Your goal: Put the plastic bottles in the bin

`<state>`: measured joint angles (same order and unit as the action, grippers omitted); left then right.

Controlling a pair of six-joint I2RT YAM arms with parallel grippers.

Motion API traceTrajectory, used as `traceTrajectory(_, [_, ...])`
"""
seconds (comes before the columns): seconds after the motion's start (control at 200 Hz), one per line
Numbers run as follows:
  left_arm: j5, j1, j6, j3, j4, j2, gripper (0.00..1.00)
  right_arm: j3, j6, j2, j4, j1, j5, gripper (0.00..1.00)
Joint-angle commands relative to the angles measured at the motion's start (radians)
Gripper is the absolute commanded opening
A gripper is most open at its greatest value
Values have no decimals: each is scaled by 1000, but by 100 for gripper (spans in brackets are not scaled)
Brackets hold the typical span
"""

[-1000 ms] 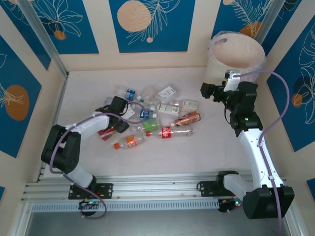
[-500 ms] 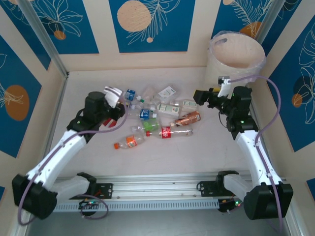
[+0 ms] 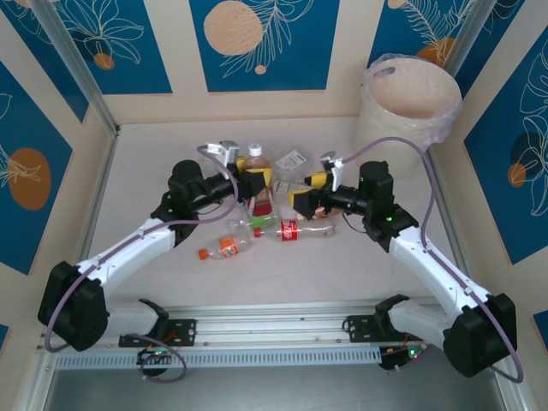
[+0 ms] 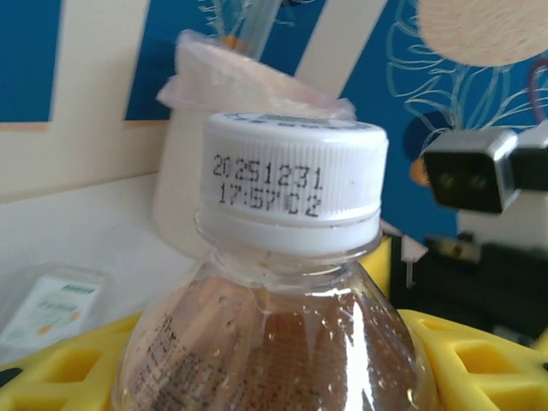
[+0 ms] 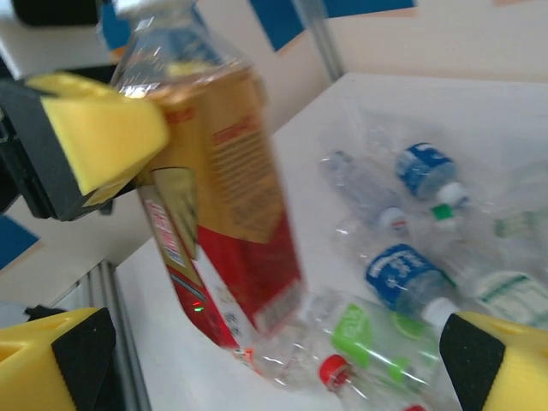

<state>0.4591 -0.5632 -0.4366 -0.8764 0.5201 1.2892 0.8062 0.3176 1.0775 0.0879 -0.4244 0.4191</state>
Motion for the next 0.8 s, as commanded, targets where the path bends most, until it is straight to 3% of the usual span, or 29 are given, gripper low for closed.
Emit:
traceTrajectory(0.0, [17, -34, -73, -82, 133, 38, 35, 5, 11, 50, 164, -72, -30, 100])
traceTrajectory(0.065, [12, -46, -87, -103, 158, 72, 35, 13, -12, 91, 206, -119, -17, 100])
traceTrajectory(0.18, [33, -52, -141, -131, 205, 121, 35, 66, -105, 148, 157, -196, -107, 100])
traceTrajectory(0.315, [27, -52, -176, -144, 205, 142, 35, 83, -90, 183, 183, -229, -294, 100])
traceTrajectory(0.46, [-58, -53, -204, -132, 186, 135, 35, 57, -73, 216, 306, -260, -470, 100])
traceTrajectory(0.625, [-126, -54, -233, -124, 168, 137, 36, 128, -123, 280, 259, -308, -682, 99])
traceTrajectory(0.795, [-157, -54, -229, -135, 111, 136, 41, 193, -191, 320, 162, -330, -741, 91])
